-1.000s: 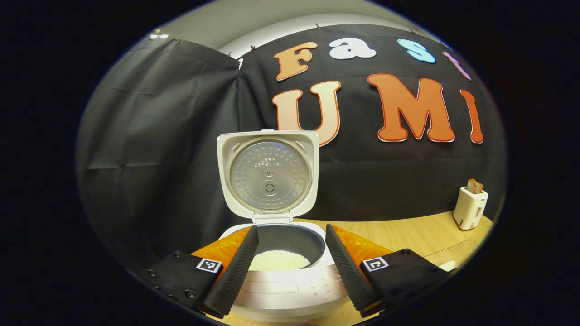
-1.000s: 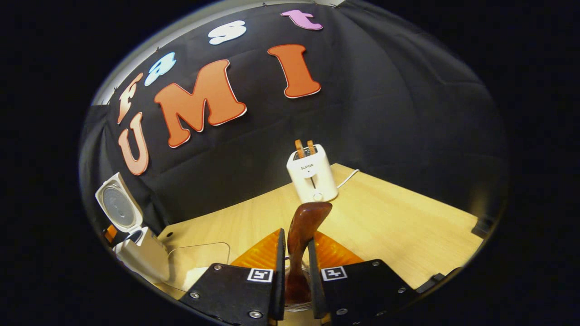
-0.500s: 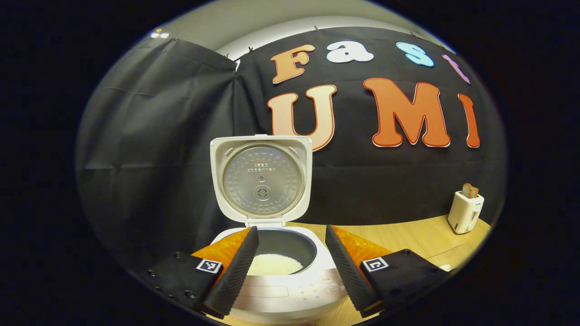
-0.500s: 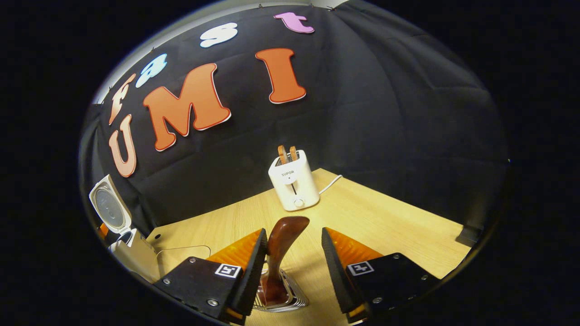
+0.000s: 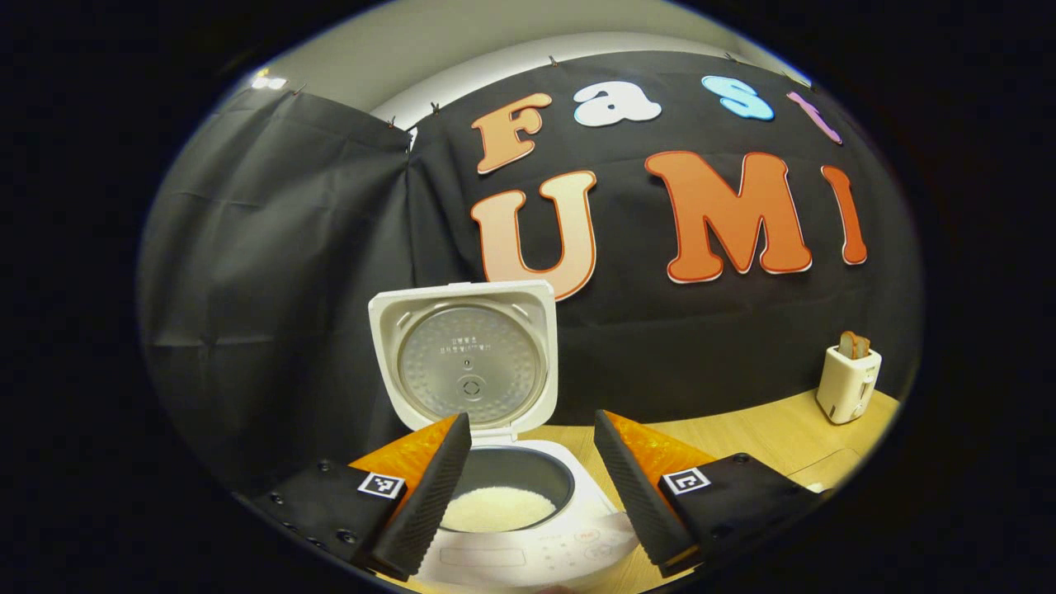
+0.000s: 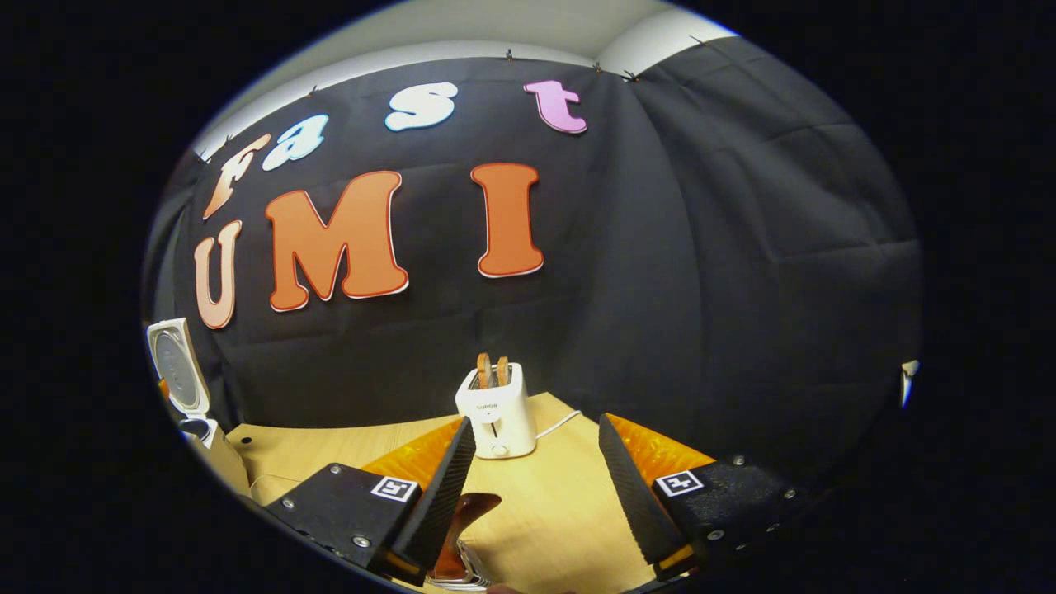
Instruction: Close the left gripper, press the button to open the rice cooker; take a wooden spoon from the chopstick holder with the right hand, scoop a spoonful of rice and pour it into the rice cooker, then put the wooden spoon back into the chopstick holder.
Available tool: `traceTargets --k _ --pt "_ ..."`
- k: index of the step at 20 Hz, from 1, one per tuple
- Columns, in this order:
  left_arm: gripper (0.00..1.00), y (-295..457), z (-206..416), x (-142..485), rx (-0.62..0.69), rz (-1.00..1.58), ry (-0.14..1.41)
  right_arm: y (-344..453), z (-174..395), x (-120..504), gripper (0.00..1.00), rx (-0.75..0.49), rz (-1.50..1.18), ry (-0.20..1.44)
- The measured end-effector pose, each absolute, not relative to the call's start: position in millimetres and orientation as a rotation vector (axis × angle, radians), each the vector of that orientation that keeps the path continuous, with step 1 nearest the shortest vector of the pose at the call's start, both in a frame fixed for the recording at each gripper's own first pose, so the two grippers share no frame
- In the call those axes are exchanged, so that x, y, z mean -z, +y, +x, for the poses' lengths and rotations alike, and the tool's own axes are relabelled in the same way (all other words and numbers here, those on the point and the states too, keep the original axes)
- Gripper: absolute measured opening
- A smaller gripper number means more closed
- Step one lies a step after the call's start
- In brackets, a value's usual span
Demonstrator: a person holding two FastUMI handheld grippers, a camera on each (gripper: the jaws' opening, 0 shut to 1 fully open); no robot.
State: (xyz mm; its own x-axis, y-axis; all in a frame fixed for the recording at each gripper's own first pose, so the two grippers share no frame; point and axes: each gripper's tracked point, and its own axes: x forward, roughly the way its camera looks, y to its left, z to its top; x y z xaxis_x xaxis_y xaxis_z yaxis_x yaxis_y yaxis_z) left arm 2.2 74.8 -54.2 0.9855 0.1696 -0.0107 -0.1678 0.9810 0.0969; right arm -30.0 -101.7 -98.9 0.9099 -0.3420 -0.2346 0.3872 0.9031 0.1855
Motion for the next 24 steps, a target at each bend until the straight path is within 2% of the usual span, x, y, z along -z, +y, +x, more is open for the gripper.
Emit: traceTargets --k 4,11,12,13,20,23,24 --pt "0.98 78.9 15.8 35.2 -0.159 0.069 0.029 -112.4 -28.4 67.9 0.91 0.393 0.195 0.128" --pt "0.98 107.6 43.4 -3.3 -0.23 0.108 0.024 -102.0 -21.9 44.2 0.91 0.344 0.132 0.085" --pt "0.93 109.2 48.1 -8.1 -0.234 0.118 0.022 -100.9 -21.2 40.7 0.91 0.341 0.117 0.08" --pt "0.98 111.2 51.6 -12.1 -0.237 0.125 0.021 -100.2 -21.0 36.2 0.91 0.34 0.101 0.072" --pt "0.98 138.0 94.5 -46.6 -0.261 0.095 0.012 -97.2 -24.1 -3.3 0.92 0.309 0.029 -0.005" --pt "0.98 164.3 119.1 -63.1 -0.319 0.101 -0.007 -105.0 -25.1 -16.7 0.92 0.308 0.031 -0.02" --pt "0.93 171.7 131.0 -66.1 -0.316 0.075 -0.001 -108.4 -25.7 -22.1 0.92 0.317 0.025 -0.026"
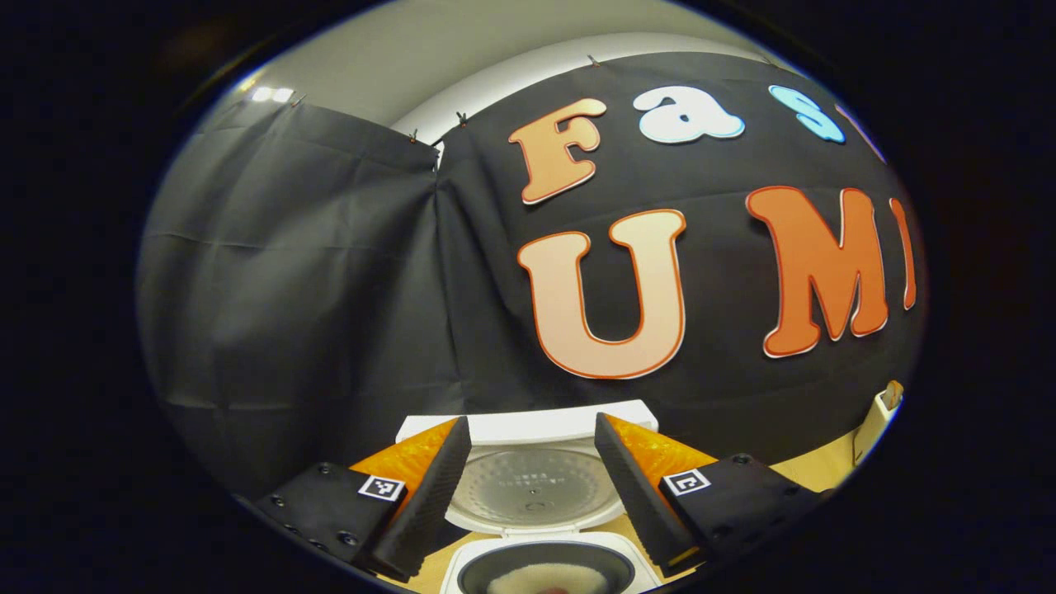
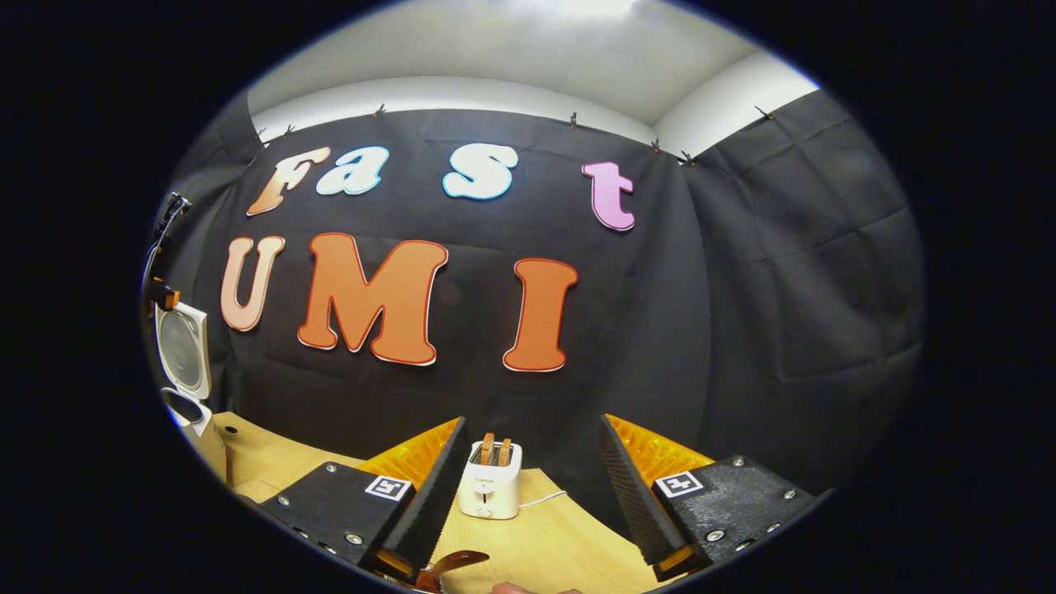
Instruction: Close the left gripper, press the button to open the rice cooker; take a wooden spoon from the chopstick holder with the right hand, scoop a spoonful of rice and pour it into the rice cooker, then put the wooden spoon back into the chopstick holder.
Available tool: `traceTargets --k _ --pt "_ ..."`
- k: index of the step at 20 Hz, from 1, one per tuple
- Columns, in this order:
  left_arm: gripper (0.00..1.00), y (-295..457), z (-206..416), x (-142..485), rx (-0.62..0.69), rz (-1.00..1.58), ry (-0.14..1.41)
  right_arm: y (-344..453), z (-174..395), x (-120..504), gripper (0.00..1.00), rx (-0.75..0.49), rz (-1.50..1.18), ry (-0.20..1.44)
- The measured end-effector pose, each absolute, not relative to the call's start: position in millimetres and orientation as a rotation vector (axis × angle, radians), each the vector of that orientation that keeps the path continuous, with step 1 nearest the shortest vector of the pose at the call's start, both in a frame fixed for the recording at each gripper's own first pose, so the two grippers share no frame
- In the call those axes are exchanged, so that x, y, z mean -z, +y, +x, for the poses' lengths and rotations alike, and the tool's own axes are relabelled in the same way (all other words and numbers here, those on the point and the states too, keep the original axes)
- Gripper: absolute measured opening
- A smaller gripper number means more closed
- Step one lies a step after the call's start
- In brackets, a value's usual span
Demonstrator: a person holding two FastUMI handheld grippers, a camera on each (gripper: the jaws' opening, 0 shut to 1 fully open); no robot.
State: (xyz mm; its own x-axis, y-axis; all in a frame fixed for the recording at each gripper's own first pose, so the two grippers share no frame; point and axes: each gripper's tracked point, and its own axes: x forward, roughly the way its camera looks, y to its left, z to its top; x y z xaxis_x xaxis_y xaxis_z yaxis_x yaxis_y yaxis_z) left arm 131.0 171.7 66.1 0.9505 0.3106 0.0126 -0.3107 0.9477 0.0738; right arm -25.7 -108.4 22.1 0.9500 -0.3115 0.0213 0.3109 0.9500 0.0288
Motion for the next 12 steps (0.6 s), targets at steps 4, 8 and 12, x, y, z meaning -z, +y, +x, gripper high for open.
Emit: traceTargets --k 4,8,12 --pt "0.92 209.2 158.1 -93.1 -0.381 0.025 -0.034 -113.3 -30.4 -36.4 0.96 0.334 -0.01 -0.055" --pt "0.92 222.4 188.1 -104.9 -0.38 0.014 -0.021 -107.6 -27.4 -34.1 0.92 0.311 -0.008 -0.038" --pt "0.92 227.6 224.5 -86.4 -0.362 -0.046 0.087 -106.6 -25.8 -34.1 0.92 0.304 -0.012 -0.035"
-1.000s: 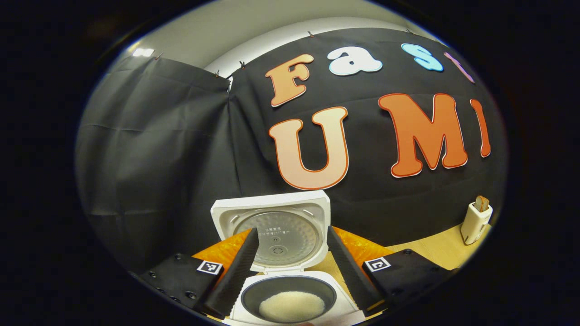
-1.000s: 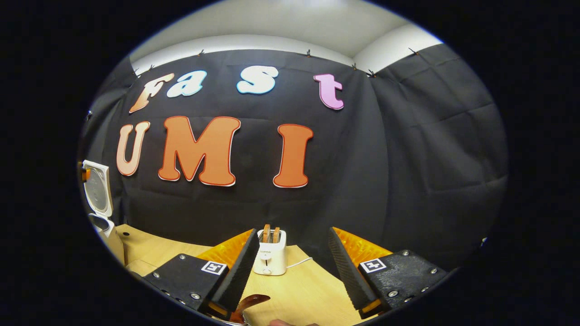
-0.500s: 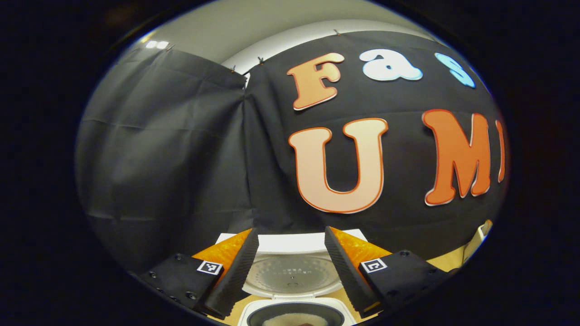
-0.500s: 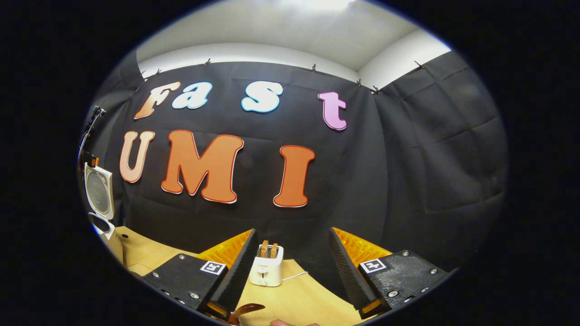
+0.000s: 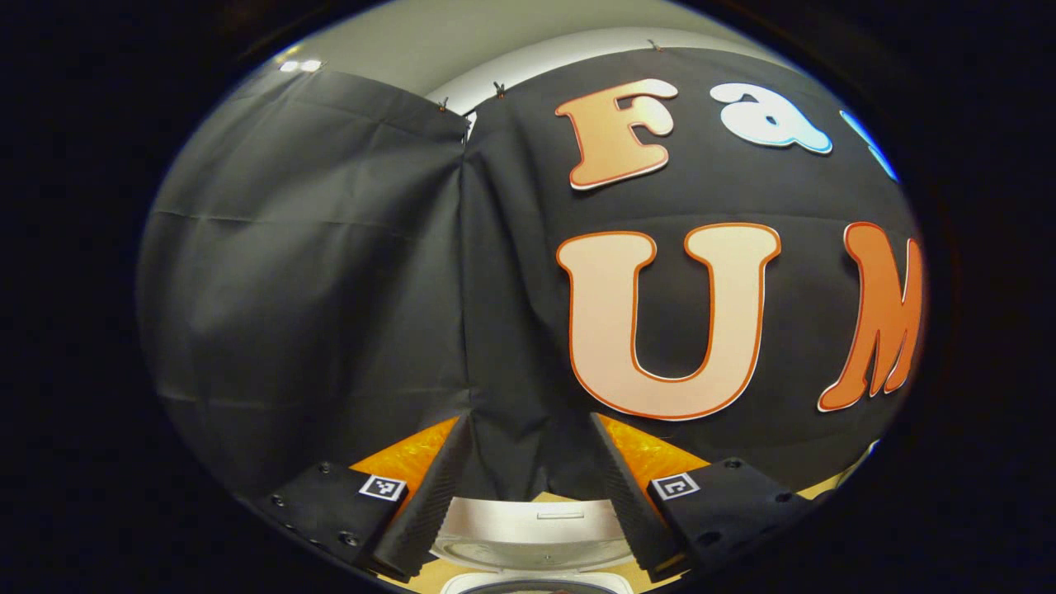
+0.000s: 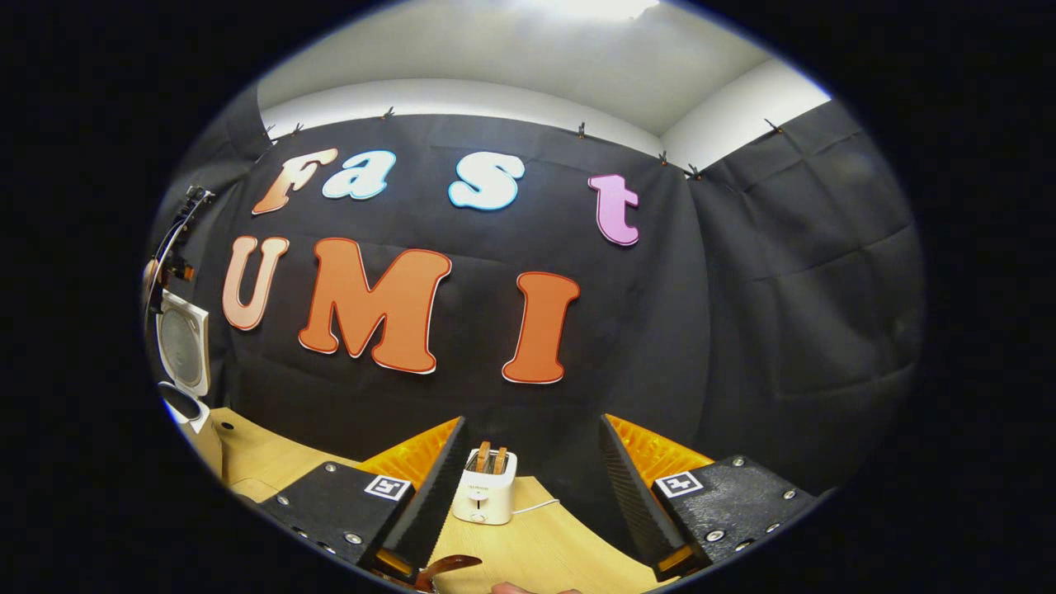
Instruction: Close the left gripper, press the button to open the rice cooker; take a wooden spoon from the chopstick holder with the right hand, scoop a spoonful of rice and pour it into the rice cooker, then put the wooden spoon back into the chopstick holder.
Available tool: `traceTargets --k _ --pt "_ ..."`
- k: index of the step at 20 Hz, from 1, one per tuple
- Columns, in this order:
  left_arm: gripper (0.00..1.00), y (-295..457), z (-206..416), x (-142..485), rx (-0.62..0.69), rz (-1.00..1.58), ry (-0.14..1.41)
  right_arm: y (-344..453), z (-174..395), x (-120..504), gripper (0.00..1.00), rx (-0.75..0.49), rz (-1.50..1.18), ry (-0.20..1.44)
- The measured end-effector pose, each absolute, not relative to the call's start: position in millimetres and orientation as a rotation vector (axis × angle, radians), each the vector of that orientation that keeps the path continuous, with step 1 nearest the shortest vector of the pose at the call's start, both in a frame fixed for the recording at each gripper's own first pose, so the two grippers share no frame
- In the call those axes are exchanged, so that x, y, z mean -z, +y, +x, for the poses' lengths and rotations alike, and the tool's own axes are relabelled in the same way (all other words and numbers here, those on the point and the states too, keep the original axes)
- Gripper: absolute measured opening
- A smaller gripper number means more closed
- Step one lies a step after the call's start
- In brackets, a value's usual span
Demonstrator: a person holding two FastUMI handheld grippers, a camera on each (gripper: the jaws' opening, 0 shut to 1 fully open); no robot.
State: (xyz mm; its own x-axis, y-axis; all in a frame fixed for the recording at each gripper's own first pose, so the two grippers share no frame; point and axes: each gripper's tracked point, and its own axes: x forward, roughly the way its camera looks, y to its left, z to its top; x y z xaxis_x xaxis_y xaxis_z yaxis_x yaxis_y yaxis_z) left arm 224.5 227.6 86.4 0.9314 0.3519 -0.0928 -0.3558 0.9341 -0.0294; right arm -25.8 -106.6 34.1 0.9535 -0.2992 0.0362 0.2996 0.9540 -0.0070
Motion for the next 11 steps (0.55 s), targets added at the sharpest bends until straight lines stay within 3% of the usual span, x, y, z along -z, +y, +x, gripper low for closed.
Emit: traceTargets --k 6,9,10,11 --pt "0.92 216.9 241.4 -25.2 -0.324 -0.019 0.337 -107.3 -23.3 -27.2 0.92 0.288 0.021 -0.022" --pt "0.93 215.7 243.0 -29.1 -0.319 -0.011 0.354 -104.1 -21.2 -23.0 0.92 0.277 0.032 -0.016" --pt "0.93 216.4 241.6 -28.9 -0.309 -0.009 0.369 -101.6 -19.5 -21.0 0.96 0.271 0.035 -0.016" --pt "0.89 215.9 239.2 -27.7 -0.297 -0.001 0.396 -99.1 -17.3 -20.7 0.92 0.261 0.036 -0.018"
